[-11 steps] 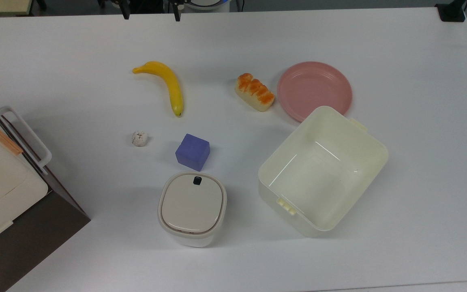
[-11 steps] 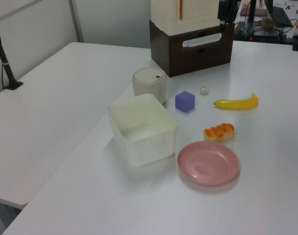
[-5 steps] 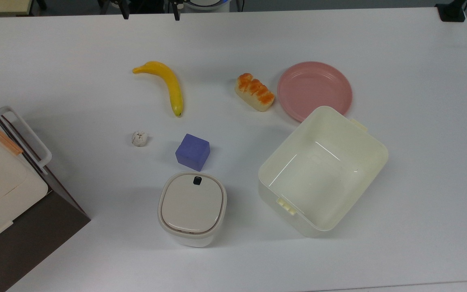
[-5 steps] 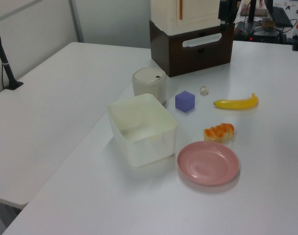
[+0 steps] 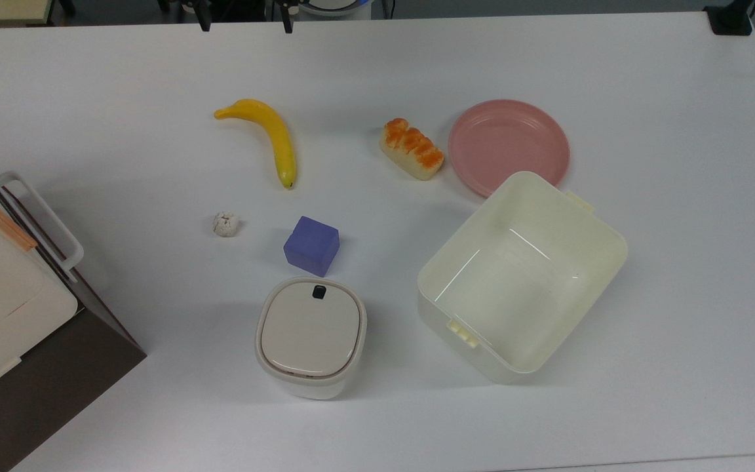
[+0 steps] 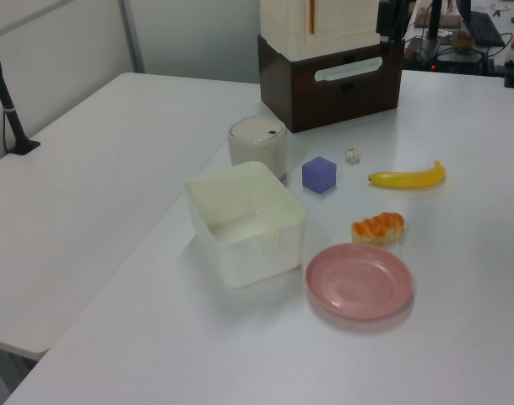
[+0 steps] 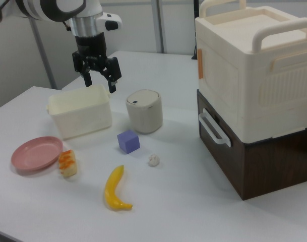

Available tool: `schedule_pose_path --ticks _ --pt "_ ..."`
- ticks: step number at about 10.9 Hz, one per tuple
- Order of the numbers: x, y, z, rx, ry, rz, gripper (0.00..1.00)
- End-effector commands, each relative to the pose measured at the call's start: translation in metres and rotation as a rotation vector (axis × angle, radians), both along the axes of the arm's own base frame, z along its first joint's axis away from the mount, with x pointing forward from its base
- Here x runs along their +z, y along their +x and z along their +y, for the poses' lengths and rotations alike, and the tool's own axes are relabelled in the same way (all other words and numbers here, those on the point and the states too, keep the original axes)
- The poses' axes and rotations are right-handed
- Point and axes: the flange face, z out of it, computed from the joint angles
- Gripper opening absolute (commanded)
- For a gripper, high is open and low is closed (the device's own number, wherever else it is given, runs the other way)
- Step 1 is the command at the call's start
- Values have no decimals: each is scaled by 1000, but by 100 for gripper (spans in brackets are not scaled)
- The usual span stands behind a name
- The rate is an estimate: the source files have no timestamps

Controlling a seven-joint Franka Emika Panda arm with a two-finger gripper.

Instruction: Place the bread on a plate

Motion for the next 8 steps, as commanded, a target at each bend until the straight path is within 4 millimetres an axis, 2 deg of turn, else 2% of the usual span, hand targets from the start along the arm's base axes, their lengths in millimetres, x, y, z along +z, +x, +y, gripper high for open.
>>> schedule_pose_path --ticks 1,6,8 --pt "4 -6 1 21 23 10 100" --pt "1 -5 4 25 23 16 100" --pt "-12 -3 21 54 16 47 100"
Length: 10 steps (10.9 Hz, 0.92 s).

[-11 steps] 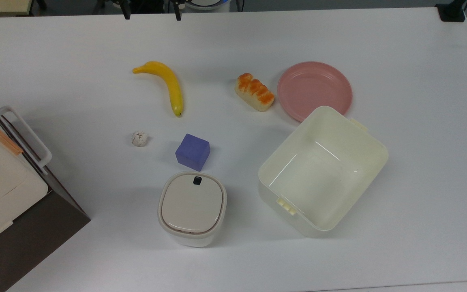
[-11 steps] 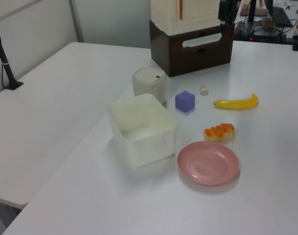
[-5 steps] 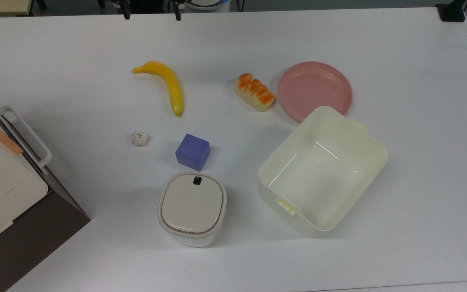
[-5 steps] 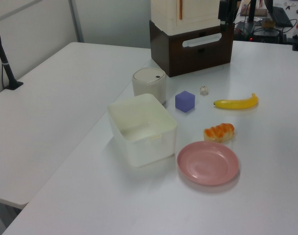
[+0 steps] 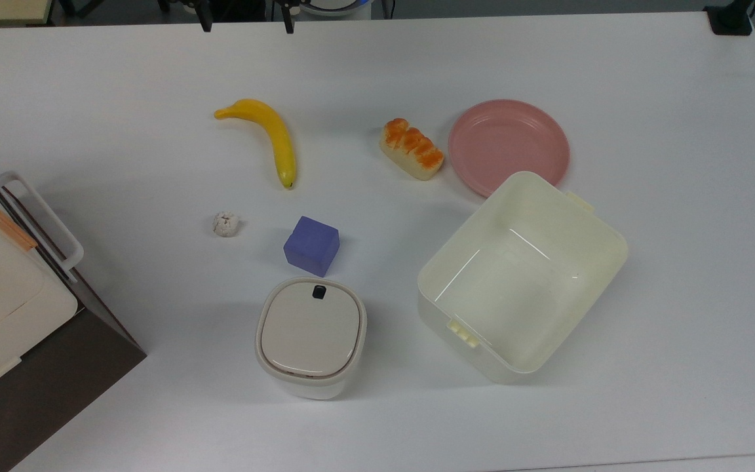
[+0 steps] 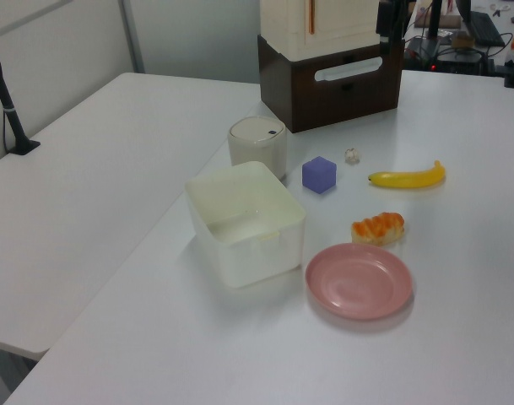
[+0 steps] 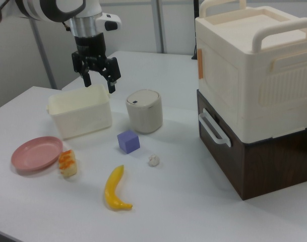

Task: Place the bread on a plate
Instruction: 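Move the open gripper down over the orange bread roll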

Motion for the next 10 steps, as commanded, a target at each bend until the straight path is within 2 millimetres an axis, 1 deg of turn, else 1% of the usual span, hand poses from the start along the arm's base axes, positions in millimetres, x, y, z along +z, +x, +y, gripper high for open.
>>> schedule_pose_path --ticks 1,3,4,6,7,8,9,10 --pt "-24 -3 38 72 2 73 100" --pt "-79 4 97 110 -141 178 100" --pt "-112 5 126 142 -199 228 100" --pt "-182 -2 181 192 -337 270 100" --pt "-215 -8 202 223 -394 280 100" --pt "-233 -8 213 248 -404 270 100" --pt "-244 -5 216 260 -401 244 100" --pt "-255 -8 218 278 -397 236 100"
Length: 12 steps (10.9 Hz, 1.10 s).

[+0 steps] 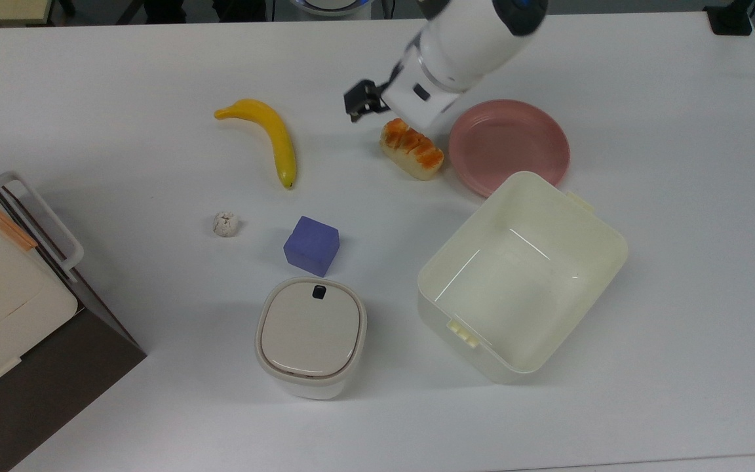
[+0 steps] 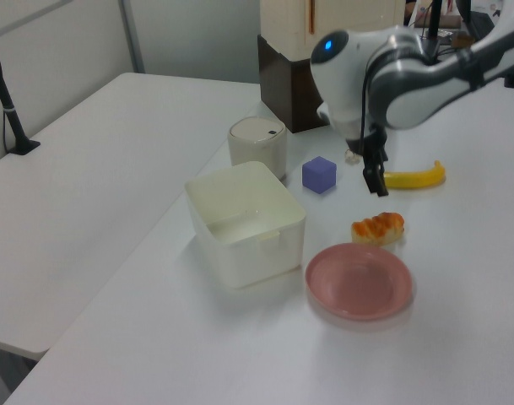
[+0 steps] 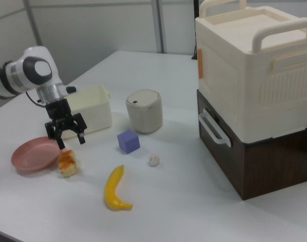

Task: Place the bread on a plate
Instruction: 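Move the open gripper down over the orange bread roll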

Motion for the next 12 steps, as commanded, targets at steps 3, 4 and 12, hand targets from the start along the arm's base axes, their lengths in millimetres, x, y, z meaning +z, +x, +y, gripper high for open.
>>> schedule_pose_path --ticks 3,4,12 --pt "-40 -17 13 92 36 -61 100" --pt "-44 -19 12 105 42 -53 100" --pt "-37 -42 29 202 87 46 100"
